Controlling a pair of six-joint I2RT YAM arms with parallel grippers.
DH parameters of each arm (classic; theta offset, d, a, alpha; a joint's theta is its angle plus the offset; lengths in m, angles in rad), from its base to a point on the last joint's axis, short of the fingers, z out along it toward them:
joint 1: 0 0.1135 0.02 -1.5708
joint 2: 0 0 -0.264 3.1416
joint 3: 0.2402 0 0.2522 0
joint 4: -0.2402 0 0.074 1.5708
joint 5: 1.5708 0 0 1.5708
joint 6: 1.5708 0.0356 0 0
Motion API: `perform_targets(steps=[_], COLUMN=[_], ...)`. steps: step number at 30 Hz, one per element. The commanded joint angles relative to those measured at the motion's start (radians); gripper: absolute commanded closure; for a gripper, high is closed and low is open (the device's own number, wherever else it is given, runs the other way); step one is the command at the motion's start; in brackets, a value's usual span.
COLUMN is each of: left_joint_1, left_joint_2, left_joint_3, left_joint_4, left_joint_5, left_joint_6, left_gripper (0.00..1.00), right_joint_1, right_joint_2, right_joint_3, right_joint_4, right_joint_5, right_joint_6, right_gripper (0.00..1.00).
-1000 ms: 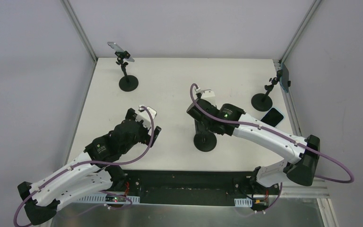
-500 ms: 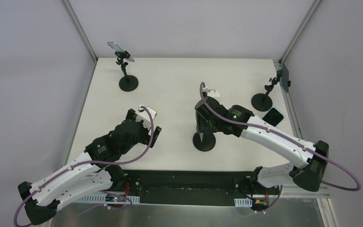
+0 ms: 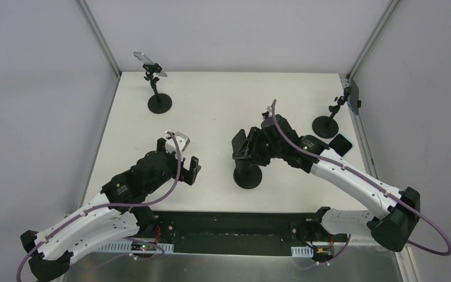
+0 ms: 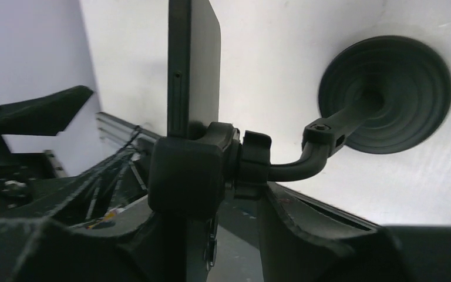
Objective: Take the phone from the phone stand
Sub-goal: Adjust the phone stand with the phone at the center of the board.
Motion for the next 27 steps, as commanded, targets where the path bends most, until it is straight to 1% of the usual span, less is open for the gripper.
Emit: perform_targets(steps=[1, 11, 14, 17, 21, 22, 25, 27], left_joint_1=[0.007, 0.006, 0.006, 0.006, 0.005, 0.006, 0.007, 0.006], left_joint_2=[-0.022, -0.048, -0.053, -0.057, -0.065, -0.069, -0.078, -0.084], left_joint_3=[-0.015, -0.024, -0.027, -0.029, -0.032, -0.033, -0.038, -0.040], left_joint_4=[0.044, 0.047, 0.048, 0.049, 0.049, 0.049, 0.049, 0.051], left_joint_5=[0.029, 0.034, 0.036, 0.037, 0.036, 0.035, 0.031, 0.030], left_joint_6=[-0.040, -0.037, -0.040, -0.040, -0.040, -0.040, -0.040, -0.040], left_gripper=[0.02, 0.03, 0.03, 0.03, 0.02, 0.01, 0.01, 0.01], right_joint_1=[-0.031, -0.083, -0.083, -0.083, -0.083, -0.083, -0.083, -0.082], right_joint_2=[-0.017, -0.045, -0.039, -0.034, -0.032, -0.031, -0.035, -0.045], right_joint_3=[-0.134, -0.359, -0.399, -0.403, -0.364, -0.348, -0.301, -0.272], right_joint_4=[0.163, 0.522, 0.616, 0.628, 0.560, 0.538, 0.488, 0.451], right_joint_5=[-0.183, -0.237, -0.254, -0.248, -0.225, -0.223, -0.215, -0.203], right_joint_6=[0.213, 0.595, 0.675, 0.690, 0.648, 0.632, 0.580, 0.548], right_gripper=[1.00, 1.00, 1.00, 1.00, 1.00, 0.96, 0.63, 0.44])
